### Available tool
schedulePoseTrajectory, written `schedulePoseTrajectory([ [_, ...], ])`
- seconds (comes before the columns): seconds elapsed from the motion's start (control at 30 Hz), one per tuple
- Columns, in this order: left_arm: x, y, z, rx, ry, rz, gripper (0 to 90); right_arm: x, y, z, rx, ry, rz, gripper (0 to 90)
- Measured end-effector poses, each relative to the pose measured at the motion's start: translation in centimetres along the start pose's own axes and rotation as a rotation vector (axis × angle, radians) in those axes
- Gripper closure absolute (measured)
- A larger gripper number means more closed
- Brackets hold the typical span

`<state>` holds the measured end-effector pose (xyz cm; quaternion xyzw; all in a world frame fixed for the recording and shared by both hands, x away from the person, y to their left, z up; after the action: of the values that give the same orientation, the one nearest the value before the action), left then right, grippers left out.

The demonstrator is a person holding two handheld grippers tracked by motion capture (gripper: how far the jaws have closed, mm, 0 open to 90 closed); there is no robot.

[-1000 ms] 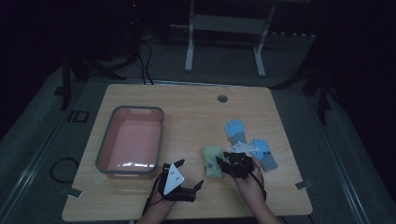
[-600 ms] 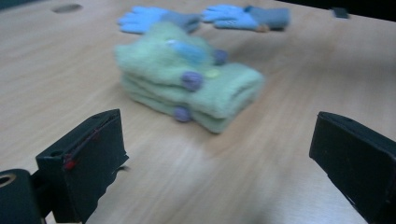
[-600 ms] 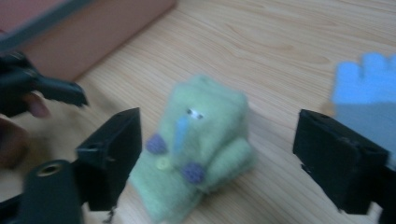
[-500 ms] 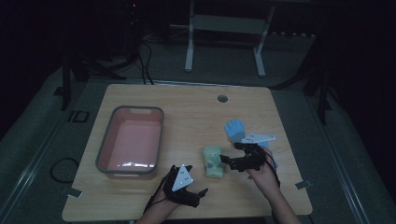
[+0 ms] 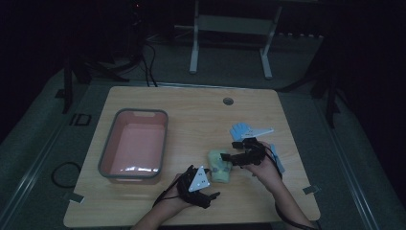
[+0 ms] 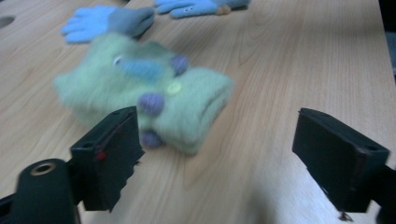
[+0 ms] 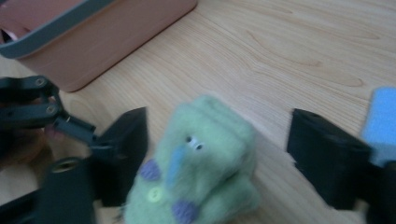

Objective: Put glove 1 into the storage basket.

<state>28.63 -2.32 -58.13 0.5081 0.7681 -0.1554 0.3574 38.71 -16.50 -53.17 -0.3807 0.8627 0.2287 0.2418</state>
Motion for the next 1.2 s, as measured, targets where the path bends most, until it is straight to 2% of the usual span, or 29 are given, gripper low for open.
schedulePoseTrajectory([
  [0.1, -0.6, 0.3, 0.8, -0.010, 0.026, 0.075, 24.4, -0.3, -0.7, 1.0, 0.005, 0.022, 0.000, 31.3],
  [0.17, -0.8, 0.3, 1.4, -0.018, 0.043, 0.117, 27.2, -0.5, -1.0, 1.9, -0.021, 0.033, 0.020, 32.3],
  [0.2, -0.8, 0.3, 1.7, -0.014, 0.062, 0.153, 31.7, -0.5, -1.1, 2.3, -0.027, 0.039, 0.022, 32.6],
  [0.3, -0.8, 0.4, 2.5, -0.018, 0.091, 0.207, 37.7, -0.4, -1.5, 3.6, -0.052, 0.068, 0.034, 32.5],
  [0.33, -0.8, 0.4, 2.7, -0.017, 0.098, 0.222, 39.7, -0.3, -1.6, 4.0, -0.068, 0.077, 0.040, 32.5],
  [0.43, -1.1, 0.8, 2.9, -0.019, 0.103, 0.240, 45.2, 0.3, -2.0, 5.1, -0.071, 0.121, 0.061, 34.7],
  [0.5, -1.2, 0.9, 3.1, -0.028, 0.106, 0.254, 48.9, 0.7, -2.2, 5.6, -0.097, 0.146, 0.081, 36.9],
  [0.57, -1.1, 0.9, 3.3, -0.048, 0.111, 0.275, 51.0, 1.1, -2.2, 6.1, -0.119, 0.179, 0.090, 38.9],
  [0.7, -1.0, 0.7, 3.8, -0.115, 0.129, 0.323, 55.3, 1.3, -2.2, 6.2, -0.148, 0.170, 0.108, 47.6],
  [0.77, -1.0, 0.7, 3.8, -0.115, 0.129, 0.323, 56.9, 1.3, -2.2, 6.2, -0.152, 0.168, 0.110, 47.6],
  [0.8, -1.1, 0.8, 3.9, -0.161, 0.133, 0.331, 64.7, 1.3, -2.1, 6.2, -0.159, 0.168, 0.119, 54.0],
  [0.9, -1.2, 0.9, 3.8, -0.159, 0.135, 0.311, 71.9, 1.2, -1.9, 6.0, -0.162, 0.167, 0.119, 61.7],
  [0.93, -1.2, 0.9, 3.8, -0.159, 0.135, 0.311, 74.0, 1.2, -1.9, 6.0, -0.162, 0.167, 0.119, 61.7],
  [1.0, -1.4, 1.0, 3.5, -0.137, 0.148, 0.278, 76.4, 1.0, -1.8, 5.7, -0.156, 0.160, 0.117, 67.7],
  [1.07, -1.6, 1.2, 3.3, -0.110, 0.158, 0.248, 77.2, 0.9, -1.7, 5.4, -0.161, 0.154, 0.124, 69.4],
  [1.13, -1.7, 1.3, 3.1, -0.103, 0.161, 0.241, 77.8, 0.8, -1.6, 5.2, -0.176, 0.150, 0.127, 70.1],
  [1.2, -2.1, 1.9, 2.3, -0.086, 0.168, 0.235, 78.1, 0.4, -1.6, 4.8, -0.186, 0.136, 0.144, 71.0],
])
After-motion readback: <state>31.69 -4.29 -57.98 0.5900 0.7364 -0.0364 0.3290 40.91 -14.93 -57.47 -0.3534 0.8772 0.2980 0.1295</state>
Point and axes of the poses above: each handheld gripper's, and its own axes: z roughly forward along the jaws, x roughly out of its underside, y roughly to its left, the point moved 6 cm from there along z, roughly forward along the jaws, and after that the axes turned 12 degrees about y, right-handed, at the moved point
